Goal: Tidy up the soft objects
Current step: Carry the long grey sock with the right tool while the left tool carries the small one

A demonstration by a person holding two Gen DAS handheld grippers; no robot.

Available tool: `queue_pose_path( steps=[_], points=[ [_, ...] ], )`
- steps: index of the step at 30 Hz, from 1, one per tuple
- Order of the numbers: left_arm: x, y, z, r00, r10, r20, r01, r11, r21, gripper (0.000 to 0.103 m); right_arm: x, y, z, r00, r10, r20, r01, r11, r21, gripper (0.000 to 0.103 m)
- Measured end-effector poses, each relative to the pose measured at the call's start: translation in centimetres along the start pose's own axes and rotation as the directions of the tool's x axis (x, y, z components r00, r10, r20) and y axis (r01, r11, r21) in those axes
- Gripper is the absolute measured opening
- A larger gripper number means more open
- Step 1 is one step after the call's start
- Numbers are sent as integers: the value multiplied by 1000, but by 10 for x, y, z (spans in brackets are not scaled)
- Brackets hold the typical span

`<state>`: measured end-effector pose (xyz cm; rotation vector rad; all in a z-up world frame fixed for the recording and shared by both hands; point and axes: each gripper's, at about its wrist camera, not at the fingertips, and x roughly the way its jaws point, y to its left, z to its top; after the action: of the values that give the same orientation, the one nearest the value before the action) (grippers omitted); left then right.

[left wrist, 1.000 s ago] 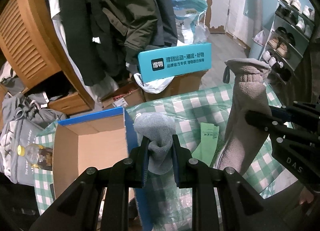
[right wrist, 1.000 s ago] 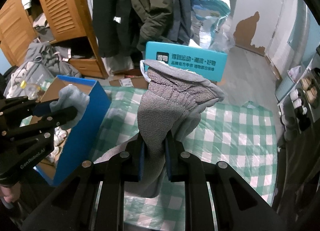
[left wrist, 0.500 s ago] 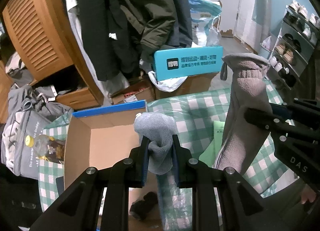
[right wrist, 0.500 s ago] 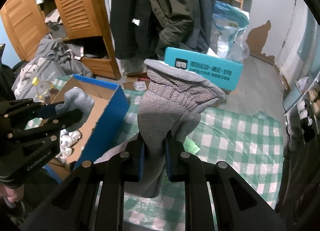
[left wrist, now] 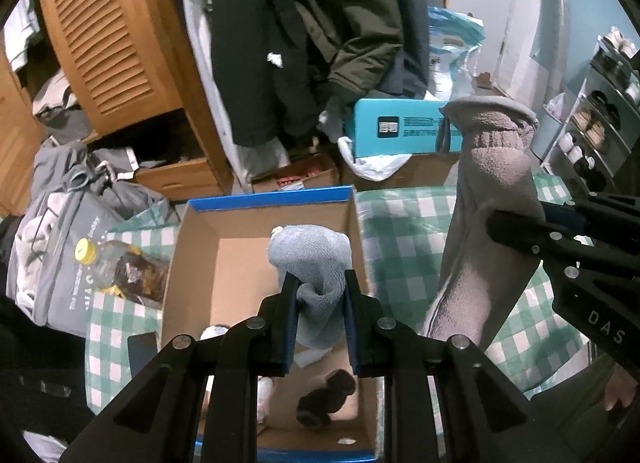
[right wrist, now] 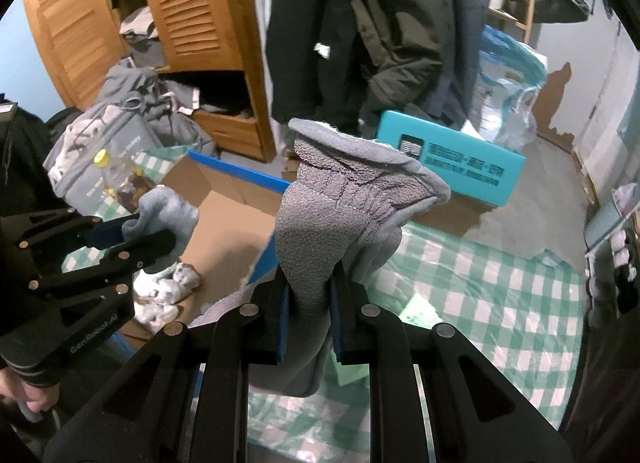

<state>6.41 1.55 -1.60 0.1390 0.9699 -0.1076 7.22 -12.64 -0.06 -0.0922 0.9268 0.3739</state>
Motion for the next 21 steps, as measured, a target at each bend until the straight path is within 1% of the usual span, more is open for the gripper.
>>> queue_pose_path(
  steps=[12, 21],
  points=[
    [-1, 42, -13, 999, 30, -10, -31, 998, -58, 20, 13, 50, 19, 998, 56, -6, -56, 997, -62, 15],
    [3, 70, -24, 998, 51, -28, -53, 994, -99, 20, 33, 81, 26, 996, 85, -40, -89, 992, -94, 15]
  ],
)
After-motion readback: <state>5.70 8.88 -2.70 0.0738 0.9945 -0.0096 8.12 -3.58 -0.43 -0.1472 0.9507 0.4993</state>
